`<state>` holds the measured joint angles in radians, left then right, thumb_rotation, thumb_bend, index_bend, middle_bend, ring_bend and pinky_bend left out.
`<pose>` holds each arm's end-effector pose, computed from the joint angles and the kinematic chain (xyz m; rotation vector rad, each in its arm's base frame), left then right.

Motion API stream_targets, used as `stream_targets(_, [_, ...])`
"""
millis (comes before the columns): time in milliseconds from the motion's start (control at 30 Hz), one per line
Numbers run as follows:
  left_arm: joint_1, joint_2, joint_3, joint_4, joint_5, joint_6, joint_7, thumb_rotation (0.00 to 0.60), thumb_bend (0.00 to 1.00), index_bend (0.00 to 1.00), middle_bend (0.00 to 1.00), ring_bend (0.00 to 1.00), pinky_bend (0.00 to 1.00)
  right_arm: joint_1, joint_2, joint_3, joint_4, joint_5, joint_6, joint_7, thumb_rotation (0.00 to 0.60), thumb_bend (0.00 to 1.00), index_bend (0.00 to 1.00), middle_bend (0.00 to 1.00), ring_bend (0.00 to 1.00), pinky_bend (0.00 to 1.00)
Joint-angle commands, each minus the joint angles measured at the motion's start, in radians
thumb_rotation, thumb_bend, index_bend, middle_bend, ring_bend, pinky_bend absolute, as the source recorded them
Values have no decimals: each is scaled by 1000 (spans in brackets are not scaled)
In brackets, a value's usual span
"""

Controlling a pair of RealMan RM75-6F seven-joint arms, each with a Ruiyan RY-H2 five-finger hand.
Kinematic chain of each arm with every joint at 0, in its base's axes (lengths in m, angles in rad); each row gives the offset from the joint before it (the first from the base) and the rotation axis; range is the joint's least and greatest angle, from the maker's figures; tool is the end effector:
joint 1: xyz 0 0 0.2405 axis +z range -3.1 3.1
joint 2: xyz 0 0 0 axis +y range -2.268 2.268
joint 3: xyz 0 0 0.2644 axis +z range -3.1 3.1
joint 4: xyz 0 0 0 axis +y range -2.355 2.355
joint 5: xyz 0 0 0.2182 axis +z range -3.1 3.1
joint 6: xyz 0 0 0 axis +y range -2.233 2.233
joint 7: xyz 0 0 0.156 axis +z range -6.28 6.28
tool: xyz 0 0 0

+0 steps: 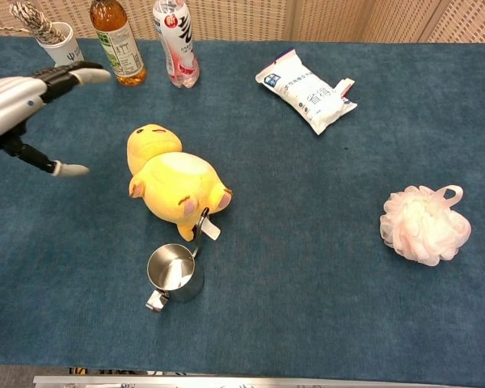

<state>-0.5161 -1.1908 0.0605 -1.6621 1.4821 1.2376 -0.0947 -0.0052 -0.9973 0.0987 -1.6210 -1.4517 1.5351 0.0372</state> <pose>-0.2295 0.2800 0.0764 -1.8066 -1.0408 -1.0779 -0.3420 -0.1744 0.2131 1.2632 -0.8363 0.8289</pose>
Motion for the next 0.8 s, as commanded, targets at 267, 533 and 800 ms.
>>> stream_targets(267, [164,71,-3,-21,-110,126,9,600,17,32,30,9,0,30,-6,-7,33,-36,-29,43,600,188,265,364,274,304])
stream_targets(533, [298,46,0,9,-52,321,80,600,17,32,30,11,0,39,-14,-16,41,-71,-23,57,600,184,265,365,274,304])
stream_targets(800, [370,42,10,27,15,399,88,600,17,32,34,15,0,48,-17,-27,30,-78,-39,77,600,183,265,365,274,304])
